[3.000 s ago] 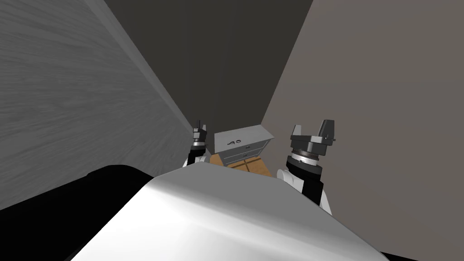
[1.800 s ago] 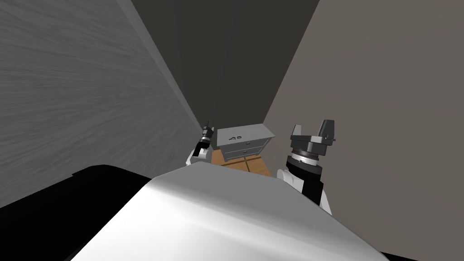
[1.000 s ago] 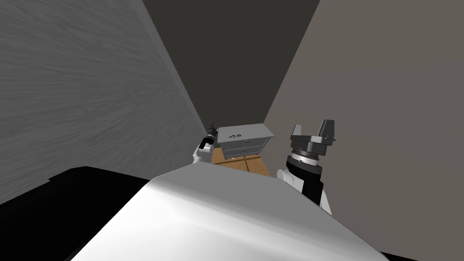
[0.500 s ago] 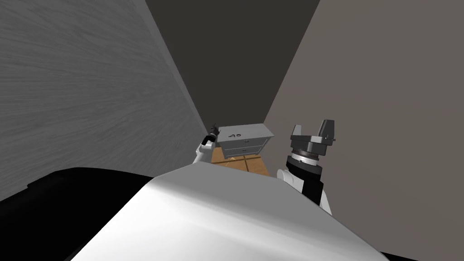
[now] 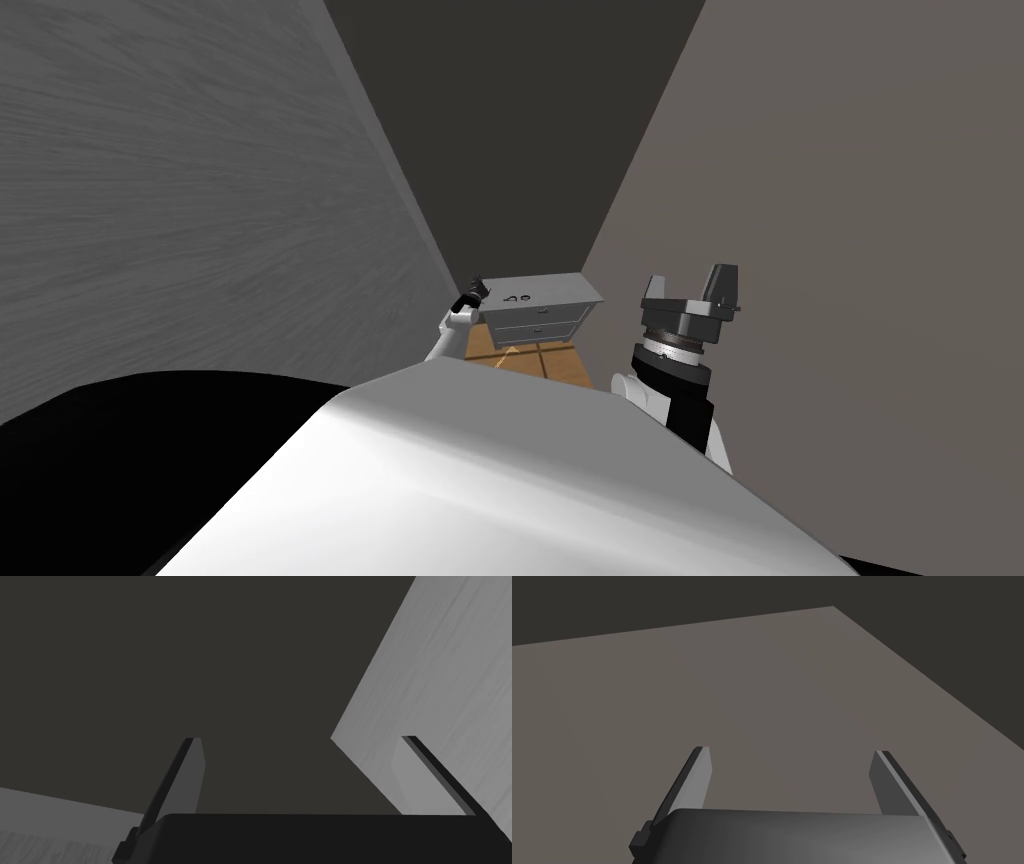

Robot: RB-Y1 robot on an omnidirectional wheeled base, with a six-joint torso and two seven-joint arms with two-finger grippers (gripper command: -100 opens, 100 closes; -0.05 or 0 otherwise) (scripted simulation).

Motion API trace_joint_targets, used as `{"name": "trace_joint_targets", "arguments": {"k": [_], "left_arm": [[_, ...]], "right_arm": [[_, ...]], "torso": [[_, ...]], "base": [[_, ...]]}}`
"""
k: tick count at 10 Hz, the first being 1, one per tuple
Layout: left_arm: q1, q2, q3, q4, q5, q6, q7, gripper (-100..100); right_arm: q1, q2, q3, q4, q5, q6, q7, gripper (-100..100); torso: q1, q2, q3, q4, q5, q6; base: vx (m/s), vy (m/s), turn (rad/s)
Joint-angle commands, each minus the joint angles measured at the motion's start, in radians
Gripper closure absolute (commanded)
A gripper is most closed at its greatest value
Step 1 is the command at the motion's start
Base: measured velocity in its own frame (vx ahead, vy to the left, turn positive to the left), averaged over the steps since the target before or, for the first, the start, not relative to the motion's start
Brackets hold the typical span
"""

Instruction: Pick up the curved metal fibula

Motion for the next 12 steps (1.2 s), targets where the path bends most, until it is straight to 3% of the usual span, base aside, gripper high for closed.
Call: {"name": "trace_joint_targets", "arguments": {"k": [1, 2, 3, 4, 5, 6, 7, 8, 9, 12], "left_arm": [[-0.021, 0.009, 0.000, 0.046, 0.010, 0.015, 0.011, -100], [-0.059, 0.012, 0.001, 0.085, 0.023, 0.042, 0.024, -100], [-0.059, 0.012, 0.001, 0.100, 0.023, 0.042, 0.024, -100], [-0.096, 0.016, 0.002, 0.144, 0.034, 0.068, 0.036, -100], [-0.096, 0.016, 0.002, 0.153, 0.034, 0.068, 0.036, -100], [-0.132, 0.020, 0.003, 0.187, 0.044, 0.093, 0.046, -100], [-0.132, 0.020, 0.003, 0.206, 0.044, 0.093, 0.046, -100], [-0.167, 0.024, 0.004, 0.239, 0.054, 0.117, 0.056, -100], [-0.167, 0.024, 0.004, 0.258, 0.054, 0.117, 0.056, -100], [-0.233, 0.033, 0.005, 0.340, 0.070, 0.162, 0.071, -100]], "right_arm": [[0.000, 0.000, 0.000, 0.000, 0.000, 0.000, 0.000, 0], [0.000, 0.000, 0.000, 0.000, 0.000, 0.000, 0.000, 0], [0.000, 0.000, 0.000, 0.000, 0.000, 0.000, 0.000, 0], [0.000, 0.000, 0.000, 0.000, 0.000, 0.000, 0.000, 0], [0.000, 0.000, 0.000, 0.000, 0.000, 0.000, 0.000, 0], [0.000, 0.000, 0.000, 0.000, 0.000, 0.000, 0.000, 0], [0.000, 0.000, 0.000, 0.000, 0.000, 0.000, 0.000, 0], [0.000, 0.000, 0.000, 0.000, 0.000, 0.000, 0.000, 0], [0.000, 0.000, 0.000, 0.000, 0.000, 0.000, 0.000, 0], [0.000, 0.000, 0.000, 0.000, 0.000, 0.000, 0.000, 0]], "torso": [[0.000, 0.000, 0.000, 0.000, 0.000, 0.000], [0.000, 0.000, 0.000, 0.000, 0.000, 0.000], [0.000, 0.000, 0.000, 0.000, 0.000, 0.000], [0.000, -0.001, 0.000, 0.000, 0.000, 0.000], [0.000, -0.001, 0.000, 0.000, 0.000, 0.000], [0.001, -0.001, 0.000, 0.000, 0.000, 0.000], [0.000, -0.001, -0.001, 0.000, 0.000, 0.000], [0.000, -0.001, -0.001, 0.000, 0.000, 0.000], [0.000, -0.001, -0.001, 0.000, 0.000, 0.000], [0.000, -0.001, -0.001, 0.000, 0.000, 0.000]], "base": [[-0.007, -0.038, 0.017], [-0.004, -0.048, 0.032], [0.002, -0.039, 0.018], [0.003, -0.039, 0.028], [0.002, -0.036, 0.015], [0.010, -0.050, 0.018], [0.009, -0.043, 0.016], [0.007, -0.041, 0.019], [0.008, -0.036, 0.011], [0.016, -0.041, 0.013]]}}
